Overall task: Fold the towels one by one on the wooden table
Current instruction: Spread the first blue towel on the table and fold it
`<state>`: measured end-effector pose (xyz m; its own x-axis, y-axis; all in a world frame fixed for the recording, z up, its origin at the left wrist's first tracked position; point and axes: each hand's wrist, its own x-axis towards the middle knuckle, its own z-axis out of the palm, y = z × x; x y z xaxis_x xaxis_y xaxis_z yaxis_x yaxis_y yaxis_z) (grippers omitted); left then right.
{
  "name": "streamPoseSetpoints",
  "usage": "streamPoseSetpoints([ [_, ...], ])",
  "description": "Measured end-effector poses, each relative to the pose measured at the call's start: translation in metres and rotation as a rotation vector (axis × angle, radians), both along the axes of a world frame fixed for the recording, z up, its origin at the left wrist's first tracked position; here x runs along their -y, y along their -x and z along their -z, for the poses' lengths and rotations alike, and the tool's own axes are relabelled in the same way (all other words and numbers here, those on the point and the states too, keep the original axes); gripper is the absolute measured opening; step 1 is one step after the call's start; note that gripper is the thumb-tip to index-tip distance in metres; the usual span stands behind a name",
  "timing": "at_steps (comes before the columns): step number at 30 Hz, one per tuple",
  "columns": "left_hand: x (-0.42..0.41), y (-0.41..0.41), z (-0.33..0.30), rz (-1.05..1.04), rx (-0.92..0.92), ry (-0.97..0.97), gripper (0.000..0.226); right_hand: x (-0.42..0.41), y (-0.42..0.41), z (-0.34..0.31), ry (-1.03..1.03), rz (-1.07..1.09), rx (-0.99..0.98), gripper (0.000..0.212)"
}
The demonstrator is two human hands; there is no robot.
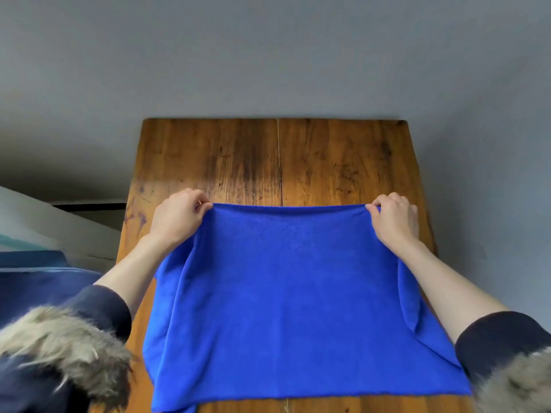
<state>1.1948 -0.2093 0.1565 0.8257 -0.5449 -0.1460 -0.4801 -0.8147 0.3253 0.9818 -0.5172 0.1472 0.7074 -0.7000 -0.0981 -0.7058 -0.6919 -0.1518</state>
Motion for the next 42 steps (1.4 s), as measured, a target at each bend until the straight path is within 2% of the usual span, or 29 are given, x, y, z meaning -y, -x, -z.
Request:
streamPoseSetpoints([
  [3, 0.009, -0.009, 0.013, -0.039, 0.064, 0.075, 0.016, 0.006, -0.022, 0.010, 0.005, 0.033, 0.061, 0.024],
  [6, 0.002, 0.002, 0.024, -0.114, 0.024, 0.113, 0.030, -0.010, -0.026, 0.019, -0.041, 0.032, 0.072, 0.037],
  [10, -0.035, 0.035, 0.039, -0.194, -0.019, 0.172, 0.044, -0.075, -0.019, 0.033, -0.084, -0.173, -0.018, 0.051],
  [14, -0.077, 0.056, 0.053, -0.532, -0.049, 0.222, 0.037, -0.154, -0.024, 0.045, -0.148, -0.365, -0.059, 0.057],
  [17, -0.101, 0.055, 0.061, -0.734, -0.108, 0.213, 0.028, -0.203, -0.036, 0.053, -0.200, -0.383, -0.055, 0.060],
  [20, -0.112, 0.057, 0.070, -0.615, -0.180, 0.150, 0.023, -0.232, -0.045, 0.068, -0.202, -0.357, -0.110, 0.062],
  [23, -0.112, 0.066, 0.074, -0.507, -0.204, 0.155, 0.019, -0.244, -0.044, 0.081, -0.120, -0.315, -0.172, 0.060],
  [27, -0.113, 0.061, 0.077, -0.672, -0.183, 0.325, 0.015, -0.249, -0.043, 0.092, -0.005, -0.291, -0.137, 0.061],
  [31, -0.116, 0.047, 0.081, -0.612, -0.094, 0.219, 0.030, -0.250, -0.043, 0.098, 0.030, -0.288, -0.113, 0.061],
  [36, -0.125, 0.028, 0.081, -0.509, -0.100, 0.185, 0.014, -0.251, -0.043, 0.098, 0.045, -0.278, -0.104, 0.061],
  [38, -0.129, 0.009, 0.076, -0.510, -0.089, 0.206, 0.014, -0.251, -0.042, 0.098, 0.047, -0.275, -0.108, 0.061],
  [42, -0.134, -0.047, 0.062, -0.661, 0.012, 0.351, 0.015, -0.251, -0.043, 0.099, 0.054, -0.272, -0.103, 0.062],
])
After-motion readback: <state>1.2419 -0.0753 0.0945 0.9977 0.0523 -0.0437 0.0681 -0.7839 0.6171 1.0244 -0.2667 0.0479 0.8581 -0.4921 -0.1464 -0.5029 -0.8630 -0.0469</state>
